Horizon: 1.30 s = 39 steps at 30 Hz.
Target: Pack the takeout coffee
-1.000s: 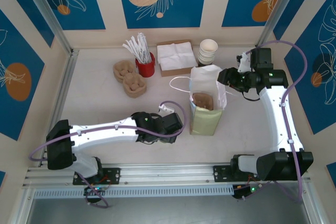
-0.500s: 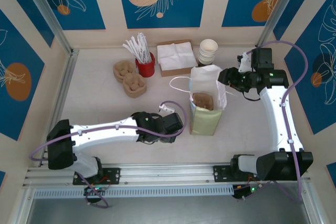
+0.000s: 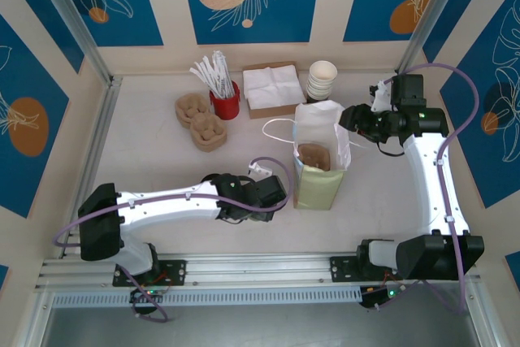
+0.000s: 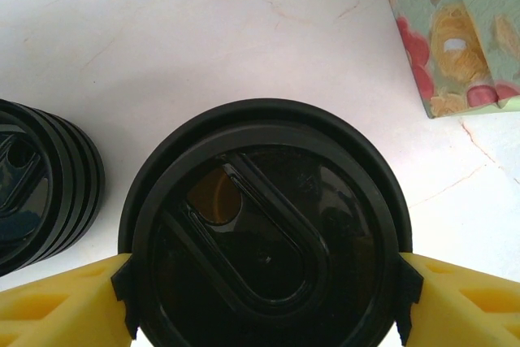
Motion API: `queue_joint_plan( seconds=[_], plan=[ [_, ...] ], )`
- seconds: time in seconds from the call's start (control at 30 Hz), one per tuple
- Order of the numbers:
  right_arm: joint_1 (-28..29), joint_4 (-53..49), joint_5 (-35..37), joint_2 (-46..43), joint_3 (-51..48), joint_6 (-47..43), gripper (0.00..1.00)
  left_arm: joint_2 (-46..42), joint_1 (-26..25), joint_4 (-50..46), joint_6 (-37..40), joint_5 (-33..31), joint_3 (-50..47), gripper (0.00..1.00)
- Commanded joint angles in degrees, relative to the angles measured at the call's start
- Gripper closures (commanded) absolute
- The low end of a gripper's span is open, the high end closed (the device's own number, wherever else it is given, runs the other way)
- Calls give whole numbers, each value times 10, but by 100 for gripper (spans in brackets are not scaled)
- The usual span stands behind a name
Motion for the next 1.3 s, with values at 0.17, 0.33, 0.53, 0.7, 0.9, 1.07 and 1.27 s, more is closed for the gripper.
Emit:
queue_joint_plan(
  seconds=[0.17, 0.33, 0.53, 0.7, 0.9, 1.07, 1.27],
  plan=[
    [-4, -14, -24, -3, 24, 6, 48, 4, 2, 5, -8, 16, 3, 21],
    [-4, -14, -29, -2, 24, 8, 48, 1, 5, 6, -2, 10, 9, 21],
    [-4, -15, -31, -2, 24, 9, 48, -6, 6, 14, 6, 9, 13, 21],
    [-4, -15, -33, -2, 25, 10, 48, -2, 10, 12, 10, 7, 16, 18],
    [-4, -16, -33, -1, 26, 10, 48, 3, 13, 12, 12, 4, 21, 15],
    [-4, -16, -33, 0, 26, 10, 48, 9, 14, 17, 15, 8, 24, 17],
    [-5, -17, -33, 1, 26, 10, 48, 16, 17, 18, 15, 14, 24, 20]
  ],
)
